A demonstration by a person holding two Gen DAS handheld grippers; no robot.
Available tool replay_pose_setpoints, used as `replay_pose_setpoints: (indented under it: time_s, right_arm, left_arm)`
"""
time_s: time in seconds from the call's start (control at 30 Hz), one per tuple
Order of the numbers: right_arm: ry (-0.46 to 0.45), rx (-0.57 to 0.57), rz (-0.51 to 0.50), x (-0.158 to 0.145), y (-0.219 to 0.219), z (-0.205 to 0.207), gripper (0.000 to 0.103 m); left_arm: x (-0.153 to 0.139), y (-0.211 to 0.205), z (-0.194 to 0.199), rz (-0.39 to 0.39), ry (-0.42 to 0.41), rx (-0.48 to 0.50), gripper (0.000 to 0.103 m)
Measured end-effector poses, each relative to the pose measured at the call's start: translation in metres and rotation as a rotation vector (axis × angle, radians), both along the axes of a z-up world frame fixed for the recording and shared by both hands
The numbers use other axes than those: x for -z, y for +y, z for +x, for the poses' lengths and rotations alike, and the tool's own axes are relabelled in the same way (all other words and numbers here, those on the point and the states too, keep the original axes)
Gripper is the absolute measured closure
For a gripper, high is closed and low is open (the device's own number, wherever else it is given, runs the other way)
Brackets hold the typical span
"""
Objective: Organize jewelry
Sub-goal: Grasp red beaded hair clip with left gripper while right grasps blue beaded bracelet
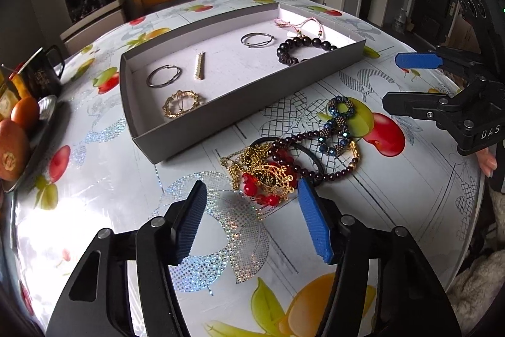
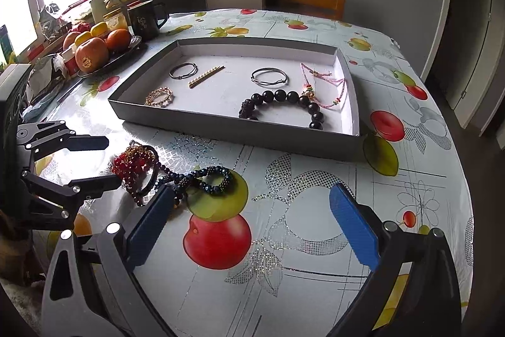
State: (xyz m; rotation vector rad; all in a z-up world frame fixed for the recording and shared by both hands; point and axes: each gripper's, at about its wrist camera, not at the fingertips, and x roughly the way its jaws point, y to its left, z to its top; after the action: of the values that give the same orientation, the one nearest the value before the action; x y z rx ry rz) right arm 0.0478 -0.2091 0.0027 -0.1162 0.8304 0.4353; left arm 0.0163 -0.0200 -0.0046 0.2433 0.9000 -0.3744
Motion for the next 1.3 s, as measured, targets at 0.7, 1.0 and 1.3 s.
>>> replay_pose_setpoints:
  time_s: [0.7, 1.0, 1.3]
  right_arm:
    - [0.062, -0.052, -0.039, 0.020, 0.024, 0.007, 0.060]
    - [0.063, -0.055, -0.041, 0.019, 0.025, 0.007, 0.061]
    - [0.065, -0.057, -0.043, 0.019, 0.024, 0.006, 0.061]
  left_arm:
    - [0.001, 0.014, 0.004, -0.034, -0.005, -0.041, 0.089]
    - [-0.002, 0.021, 0.003, -0.054, -0.007, -0.037, 0.098]
    - [-0.010, 0.023, 0.011, -0.050, -0.043, -0.071, 0.053]
